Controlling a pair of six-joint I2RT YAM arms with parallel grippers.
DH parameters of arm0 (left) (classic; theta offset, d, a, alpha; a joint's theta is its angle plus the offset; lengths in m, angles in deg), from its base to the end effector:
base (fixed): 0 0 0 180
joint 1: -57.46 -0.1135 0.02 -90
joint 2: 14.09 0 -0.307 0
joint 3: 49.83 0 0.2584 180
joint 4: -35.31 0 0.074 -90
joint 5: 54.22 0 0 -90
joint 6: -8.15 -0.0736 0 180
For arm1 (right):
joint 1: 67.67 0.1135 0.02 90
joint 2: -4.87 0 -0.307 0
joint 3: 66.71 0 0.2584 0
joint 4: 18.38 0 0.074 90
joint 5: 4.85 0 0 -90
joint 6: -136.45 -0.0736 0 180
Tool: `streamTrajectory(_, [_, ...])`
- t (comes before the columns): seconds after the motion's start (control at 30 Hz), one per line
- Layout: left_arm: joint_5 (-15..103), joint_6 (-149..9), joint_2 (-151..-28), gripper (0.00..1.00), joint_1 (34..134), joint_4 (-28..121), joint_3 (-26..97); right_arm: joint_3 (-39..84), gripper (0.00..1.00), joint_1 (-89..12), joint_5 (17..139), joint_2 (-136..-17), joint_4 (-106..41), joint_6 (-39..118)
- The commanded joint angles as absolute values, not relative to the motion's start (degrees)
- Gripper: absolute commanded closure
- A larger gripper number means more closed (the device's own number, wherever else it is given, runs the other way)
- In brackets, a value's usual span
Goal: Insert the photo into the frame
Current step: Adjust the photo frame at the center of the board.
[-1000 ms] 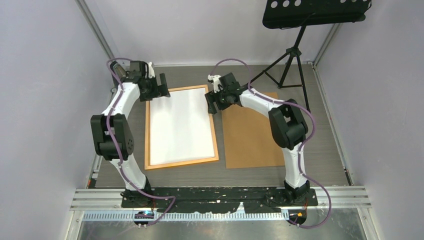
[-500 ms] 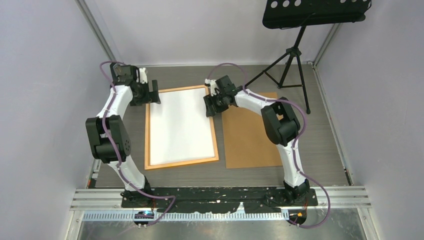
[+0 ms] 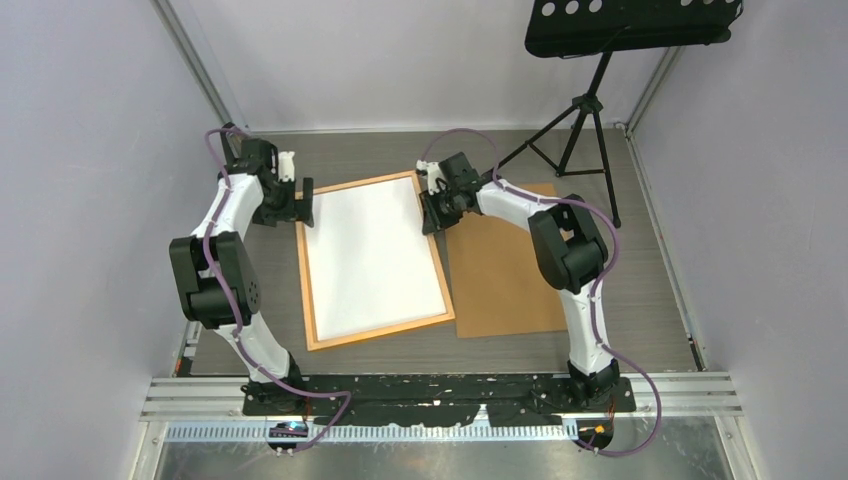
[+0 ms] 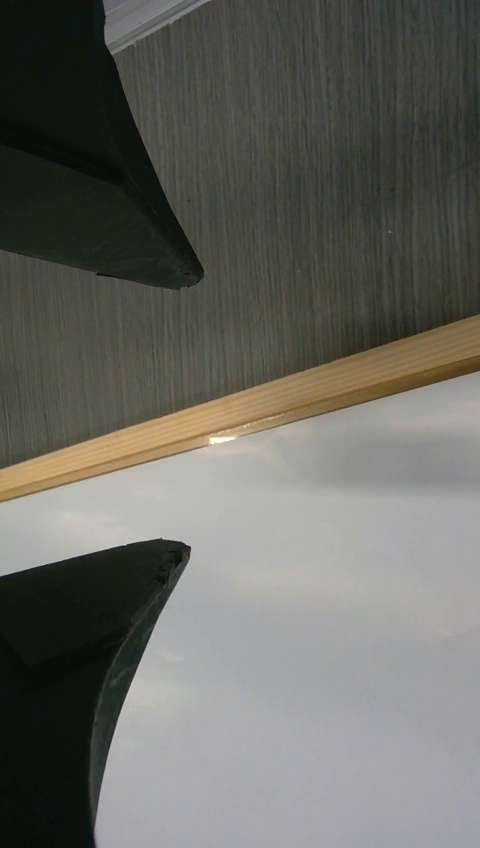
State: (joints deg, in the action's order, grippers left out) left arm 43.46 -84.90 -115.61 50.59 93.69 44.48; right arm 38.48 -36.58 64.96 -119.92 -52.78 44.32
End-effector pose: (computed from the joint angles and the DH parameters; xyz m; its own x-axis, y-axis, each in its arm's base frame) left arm 0.3967 0.0379 0.2481 -0.9062 -0.0561 -0.4192 -0.0155 0.9949 -0.0995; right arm 0.4345 0.2917 0.1632 -0.7168 -0.3915 -0.5770 -0.6322 0.7140 0.3009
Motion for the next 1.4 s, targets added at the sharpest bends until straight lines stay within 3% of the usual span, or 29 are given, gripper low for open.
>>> streamTrajectory(0.0, [43.6, -87.9, -113.2, 0.05, 50.1, 95.2, 44.9, 37.4, 0.86, -37.6, 65.3, -115.8, -58.0, 52.2])
streamTrajectory(0.2, [45.9, -89.5, -113.7, 0.06, 50.1, 94.7, 45.1, 39.7, 0.94, -38.8, 63.1, -115.6, -64.2, 61.2])
streamTrajectory(0.5, [48.8, -91.2, -117.0, 0.06, 50.1, 95.5, 48.5, 45.6, 0.94, -40.6, 60.7, -117.2, -76.5, 74.5])
streamTrajectory(0.9, [48.6, -91.9, -127.1, 0.1, 54.9, 102.1, 60.9, 53.2, 0.94, -41.3, 57.8, -121.1, -82.7, 79.5])
streamTrajectory(1.37, [46.0, -97.4, -124.7, 0.15, 60.1, 104.5, 51.8, 60.6, 0.94, -41.3, 54.6, -126.3, -86.9, 80.3])
